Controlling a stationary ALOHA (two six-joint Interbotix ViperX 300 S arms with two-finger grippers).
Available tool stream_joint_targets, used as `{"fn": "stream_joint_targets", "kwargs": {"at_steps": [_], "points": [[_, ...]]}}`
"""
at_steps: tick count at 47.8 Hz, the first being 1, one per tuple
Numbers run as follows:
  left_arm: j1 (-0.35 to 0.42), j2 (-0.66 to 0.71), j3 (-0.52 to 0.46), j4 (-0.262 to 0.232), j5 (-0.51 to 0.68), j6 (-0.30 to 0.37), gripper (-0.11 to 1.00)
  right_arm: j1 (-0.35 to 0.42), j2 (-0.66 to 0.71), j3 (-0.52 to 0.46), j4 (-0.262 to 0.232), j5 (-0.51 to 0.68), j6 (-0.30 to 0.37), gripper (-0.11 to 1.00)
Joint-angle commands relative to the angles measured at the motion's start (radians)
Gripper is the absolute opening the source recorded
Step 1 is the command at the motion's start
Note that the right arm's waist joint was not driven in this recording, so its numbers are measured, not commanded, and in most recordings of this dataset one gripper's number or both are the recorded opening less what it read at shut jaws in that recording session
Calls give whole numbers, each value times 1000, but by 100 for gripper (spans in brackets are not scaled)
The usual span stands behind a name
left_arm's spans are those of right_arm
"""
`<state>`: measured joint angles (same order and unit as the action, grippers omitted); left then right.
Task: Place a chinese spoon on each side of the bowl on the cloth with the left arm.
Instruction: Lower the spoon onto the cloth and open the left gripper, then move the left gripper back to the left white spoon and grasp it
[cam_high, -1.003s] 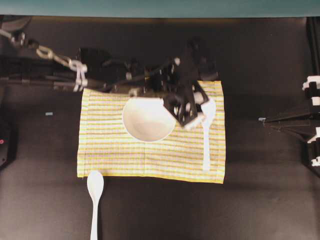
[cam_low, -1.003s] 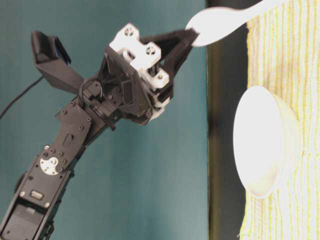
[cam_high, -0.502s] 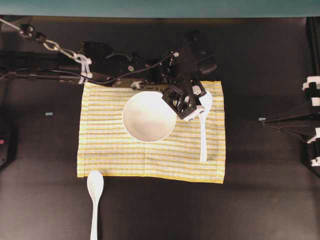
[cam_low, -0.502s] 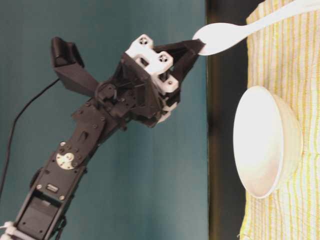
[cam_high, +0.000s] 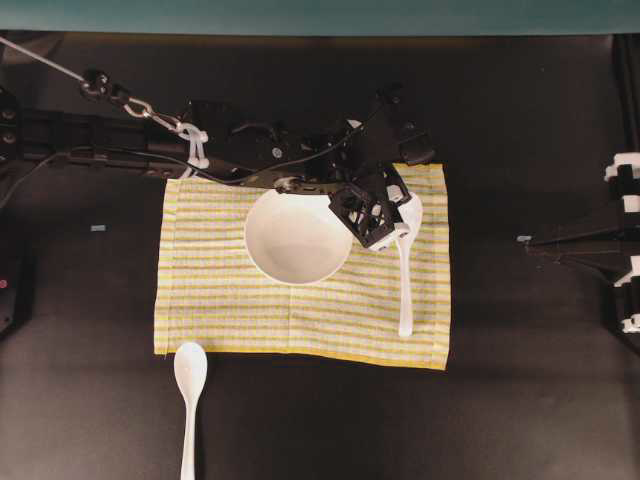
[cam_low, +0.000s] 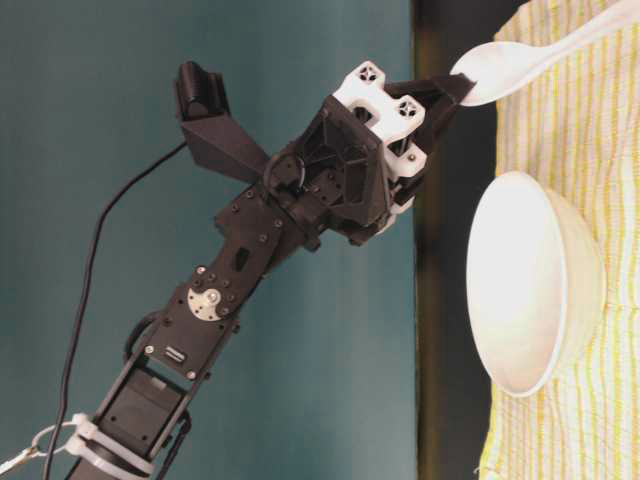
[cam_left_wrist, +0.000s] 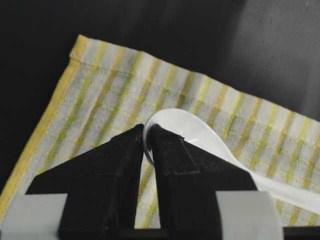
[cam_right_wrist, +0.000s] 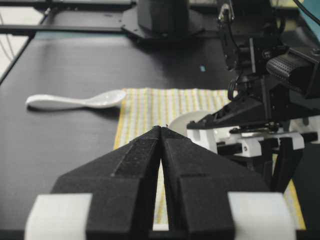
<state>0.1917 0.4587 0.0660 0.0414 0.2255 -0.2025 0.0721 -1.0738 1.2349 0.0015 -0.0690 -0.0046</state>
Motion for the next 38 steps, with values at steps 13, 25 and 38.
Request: {"fn": "stream_joint_targets", "kwargs": {"at_steps": [13, 25, 38], "points": [[3, 12, -5, 3, -26, 2, 23, 0, 5, -2, 2, -5, -6, 1], [5, 6, 0, 3, -23, 3, 85, 0, 5, 0, 2, -5, -6, 1], [-54, -212, 150, 5, 43, -20, 87, 0, -11, 0, 2, -3, -6, 1]]}}
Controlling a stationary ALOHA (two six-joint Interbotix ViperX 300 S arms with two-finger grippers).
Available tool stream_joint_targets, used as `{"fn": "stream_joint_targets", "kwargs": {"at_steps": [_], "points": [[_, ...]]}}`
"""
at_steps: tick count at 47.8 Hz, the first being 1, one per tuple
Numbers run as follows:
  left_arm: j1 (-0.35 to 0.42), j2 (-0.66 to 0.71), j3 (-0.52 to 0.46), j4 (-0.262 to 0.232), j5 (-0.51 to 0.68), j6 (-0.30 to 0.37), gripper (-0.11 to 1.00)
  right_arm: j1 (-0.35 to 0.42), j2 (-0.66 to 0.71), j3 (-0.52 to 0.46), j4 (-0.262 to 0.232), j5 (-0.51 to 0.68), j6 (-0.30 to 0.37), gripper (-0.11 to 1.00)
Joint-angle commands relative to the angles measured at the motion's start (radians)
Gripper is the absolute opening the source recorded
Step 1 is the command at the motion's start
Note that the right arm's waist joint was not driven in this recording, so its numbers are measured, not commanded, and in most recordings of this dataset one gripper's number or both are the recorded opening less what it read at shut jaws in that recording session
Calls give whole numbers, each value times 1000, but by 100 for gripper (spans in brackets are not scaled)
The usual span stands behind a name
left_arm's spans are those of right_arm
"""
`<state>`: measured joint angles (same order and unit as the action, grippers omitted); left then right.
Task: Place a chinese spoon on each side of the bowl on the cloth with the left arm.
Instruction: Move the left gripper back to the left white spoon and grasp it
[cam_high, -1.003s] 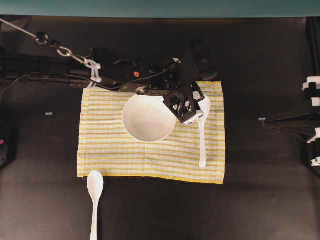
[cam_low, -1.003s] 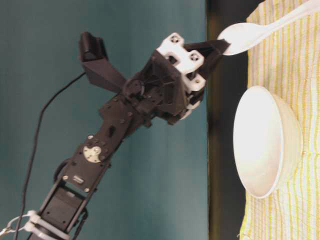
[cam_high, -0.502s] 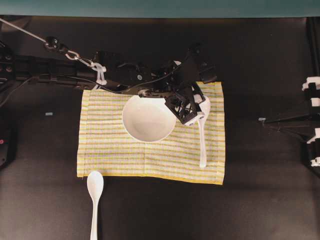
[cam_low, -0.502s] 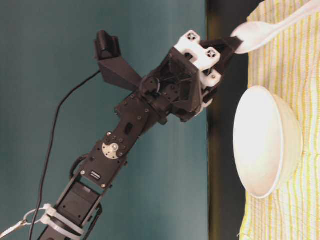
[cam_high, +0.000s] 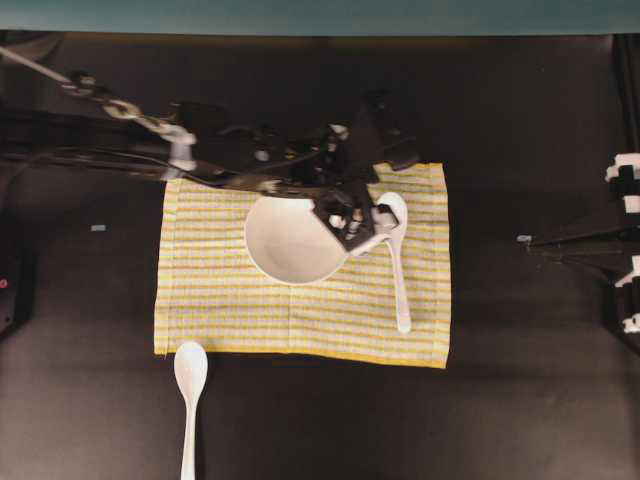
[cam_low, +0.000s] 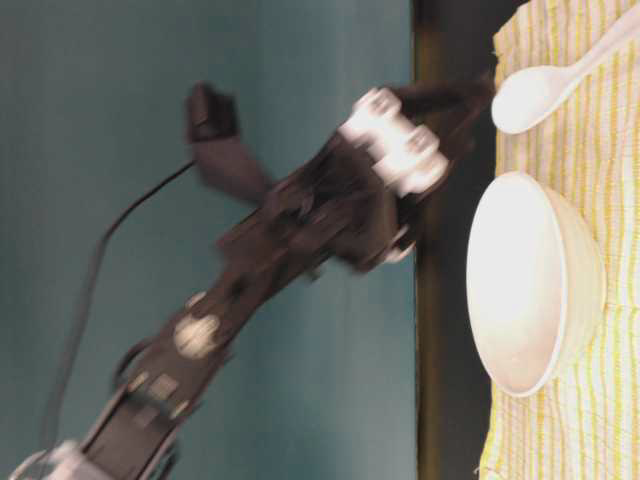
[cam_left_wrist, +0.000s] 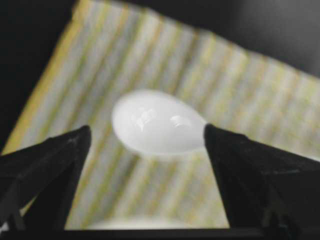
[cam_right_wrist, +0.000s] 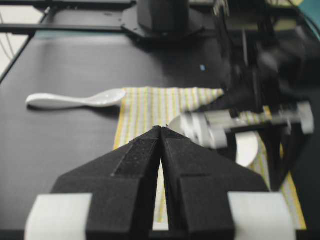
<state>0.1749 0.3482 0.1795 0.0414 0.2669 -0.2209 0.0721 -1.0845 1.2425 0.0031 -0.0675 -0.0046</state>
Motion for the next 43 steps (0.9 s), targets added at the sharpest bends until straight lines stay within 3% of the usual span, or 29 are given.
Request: {"fn": "stream_joint_targets", "kwargs": {"at_steps": [1, 6, 10, 20, 25, 33, 39, 43], "points": [[-46, -129, 58, 5, 2, -3, 87, 0, -3, -6, 0, -5, -6, 1], [-98, -261, 175, 5, -5, -29, 87, 0, -12, -5, 0, 2, -6, 1], [-138, -371, 285, 3, -37, -89, 87, 0, -15, -5, 0, 9, -6, 1], [-193, -595, 627, 3, -272, -399, 87, 0, -20, -2, 0, 12, -8, 1], [-206, -699, 779, 3, -313, -543, 87, 0, -21, -2, 0, 12, -6, 1], [-249, -787, 914, 3, -313, -661, 86, 0, -23, 0, 0, 14, -6, 1], [-321, -767, 946, 3, -313, -792, 86, 0, -25, 0, 0, 11, 0, 1], [-362, -744, 945, 3, -307, -842, 85, 0, -26, 0, 0, 15, 5, 1]]}}
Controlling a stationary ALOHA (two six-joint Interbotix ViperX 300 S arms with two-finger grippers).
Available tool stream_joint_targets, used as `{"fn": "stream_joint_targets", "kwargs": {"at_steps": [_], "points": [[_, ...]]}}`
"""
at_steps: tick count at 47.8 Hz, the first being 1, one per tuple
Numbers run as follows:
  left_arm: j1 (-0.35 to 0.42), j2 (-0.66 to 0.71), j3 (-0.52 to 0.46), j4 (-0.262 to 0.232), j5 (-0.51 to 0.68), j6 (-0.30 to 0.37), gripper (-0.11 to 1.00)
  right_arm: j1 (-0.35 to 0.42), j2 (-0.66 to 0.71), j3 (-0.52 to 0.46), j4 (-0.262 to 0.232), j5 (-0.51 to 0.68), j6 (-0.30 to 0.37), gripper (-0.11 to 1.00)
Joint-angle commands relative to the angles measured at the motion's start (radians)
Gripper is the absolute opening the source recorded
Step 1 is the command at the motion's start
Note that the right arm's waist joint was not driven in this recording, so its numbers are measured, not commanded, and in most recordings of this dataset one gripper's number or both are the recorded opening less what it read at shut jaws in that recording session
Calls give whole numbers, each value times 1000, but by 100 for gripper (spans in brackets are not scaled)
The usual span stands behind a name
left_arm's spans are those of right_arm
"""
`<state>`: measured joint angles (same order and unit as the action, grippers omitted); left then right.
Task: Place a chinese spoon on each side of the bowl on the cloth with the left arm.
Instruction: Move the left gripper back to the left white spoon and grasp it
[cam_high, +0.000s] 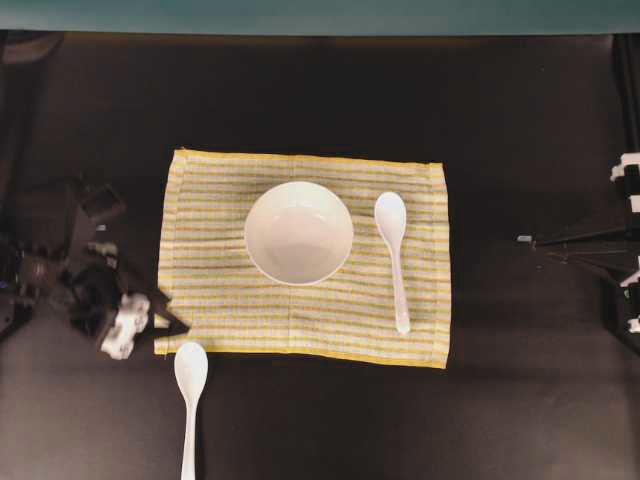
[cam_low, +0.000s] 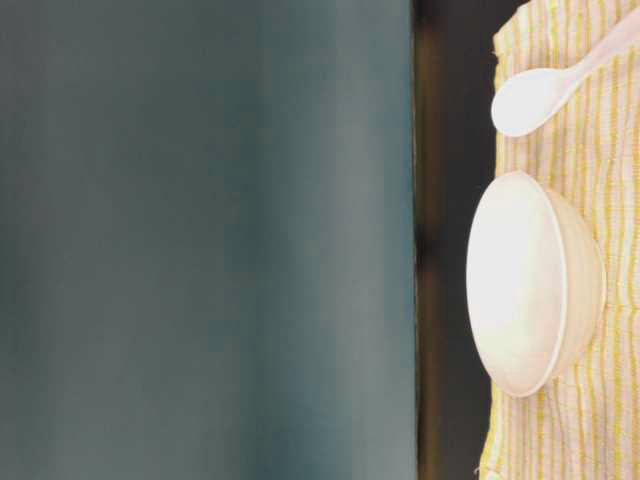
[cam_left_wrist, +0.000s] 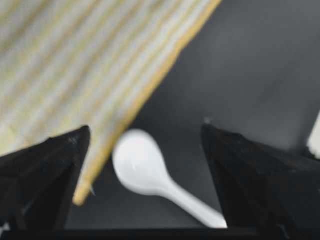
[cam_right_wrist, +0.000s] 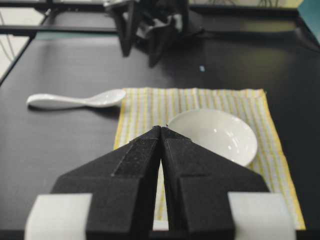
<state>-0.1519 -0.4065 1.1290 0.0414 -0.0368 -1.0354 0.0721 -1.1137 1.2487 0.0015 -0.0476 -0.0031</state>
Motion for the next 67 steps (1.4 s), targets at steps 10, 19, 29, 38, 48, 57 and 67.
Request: {"fn": "stream_joint_targets", "kwargs": {"at_steps": [10, 19, 29, 38, 48, 57, 67], "points": [[-86, 115, -28, 5, 6, -48, 85, 0, 3, -3, 2, -6, 5, 1], [-100, 209, -48, 3, -8, -46, 83, 0, 3, -3, 2, -5, 3, 1], [-100, 241, -60, 5, -35, -43, 83, 0, 3, 0, 2, -3, 5, 1], [-100, 247, -64, 3, -49, -41, 83, 0, 3, 2, 2, -6, 5, 1], [-98, 253, -67, 5, -48, -38, 81, 0, 3, 2, 2, -11, 5, 1], [-97, 255, -69, 3, -44, -34, 59, 0, 3, 2, 2, -15, 5, 1], [-97, 252, -66, 3, -41, -34, 14, 0, 3, 2, 2, -23, 5, 1]]}}
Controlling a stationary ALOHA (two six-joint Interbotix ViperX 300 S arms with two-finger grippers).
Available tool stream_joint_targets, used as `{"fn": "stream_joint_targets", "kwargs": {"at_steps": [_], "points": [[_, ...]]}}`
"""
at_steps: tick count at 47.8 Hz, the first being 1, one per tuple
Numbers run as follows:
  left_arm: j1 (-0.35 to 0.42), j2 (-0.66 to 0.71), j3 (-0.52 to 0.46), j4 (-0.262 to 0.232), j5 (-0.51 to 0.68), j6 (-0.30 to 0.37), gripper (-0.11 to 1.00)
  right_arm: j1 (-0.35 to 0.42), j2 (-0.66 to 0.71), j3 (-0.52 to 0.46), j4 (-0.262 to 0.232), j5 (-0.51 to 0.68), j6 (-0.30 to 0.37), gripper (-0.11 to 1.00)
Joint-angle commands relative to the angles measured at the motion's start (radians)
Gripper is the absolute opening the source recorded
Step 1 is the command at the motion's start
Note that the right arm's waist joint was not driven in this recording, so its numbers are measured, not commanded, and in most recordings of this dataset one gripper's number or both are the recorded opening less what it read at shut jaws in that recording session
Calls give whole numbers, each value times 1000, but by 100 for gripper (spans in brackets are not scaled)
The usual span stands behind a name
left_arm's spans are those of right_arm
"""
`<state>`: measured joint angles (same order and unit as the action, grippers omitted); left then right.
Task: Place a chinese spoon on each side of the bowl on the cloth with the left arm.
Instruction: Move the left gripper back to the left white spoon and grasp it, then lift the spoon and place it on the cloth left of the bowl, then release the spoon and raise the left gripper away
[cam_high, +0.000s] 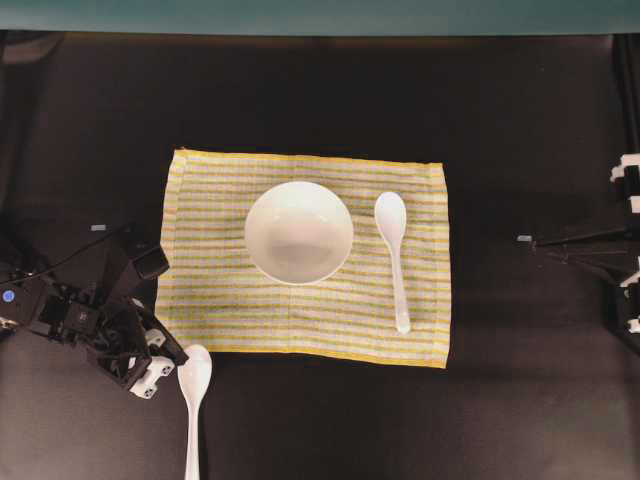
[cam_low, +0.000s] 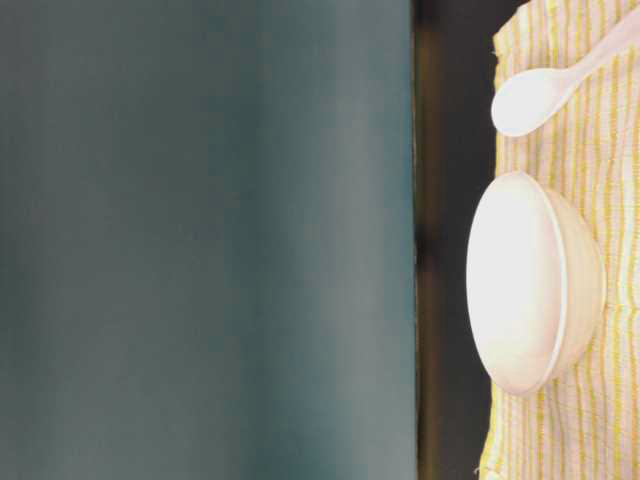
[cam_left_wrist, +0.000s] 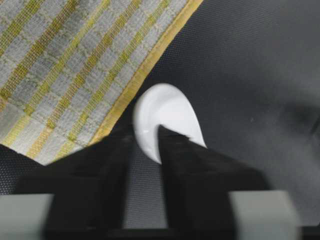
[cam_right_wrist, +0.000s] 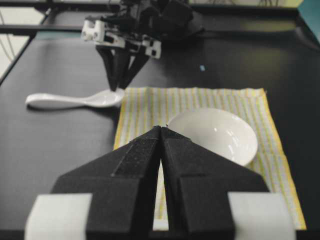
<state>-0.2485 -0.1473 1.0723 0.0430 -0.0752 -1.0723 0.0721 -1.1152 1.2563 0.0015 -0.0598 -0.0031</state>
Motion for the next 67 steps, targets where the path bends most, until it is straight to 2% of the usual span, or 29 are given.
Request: {"fn": "stream_joint_targets", "kwargs": {"at_steps": [1, 4, 14, 20, 24, 28, 33, 40, 45, 58, 67], "points": [[0, -8, -11, 2, -3, 5, 10, 0, 5, -5, 2, -9, 5, 1], [5, -12, -14, 2, -3, 8, 4, 0, 5, -6, 2, -11, 6, 1], [46, -86, -46, 2, 11, 14, 4, 0, 5, -6, 2, -11, 5, 1], [107, -183, -71, 5, 130, 20, 4, 0, 5, -5, 2, -9, 5, 1], [176, -267, -97, 8, 284, 74, 4, 0, 5, -6, 2, -11, 3, 1], [259, -331, -126, 6, 420, 163, 4, 0, 5, -6, 2, -11, -2, 1], [354, -356, -149, 6, 485, 258, 4, 0, 5, -6, 2, -11, -9, 1], [483, -334, -160, 6, 492, 367, 4, 0, 5, -6, 2, -17, -11, 1], [534, -291, -169, 6, 492, 400, 4, 0, 5, -6, 2, -15, -9, 1], [563, -107, -227, 6, 492, 456, 4, 0, 5, -5, 2, -17, -5, 1], [594, -69, -252, 6, 457, 453, 4, 0, 6, -3, 2, -11, 3, 1]]}}
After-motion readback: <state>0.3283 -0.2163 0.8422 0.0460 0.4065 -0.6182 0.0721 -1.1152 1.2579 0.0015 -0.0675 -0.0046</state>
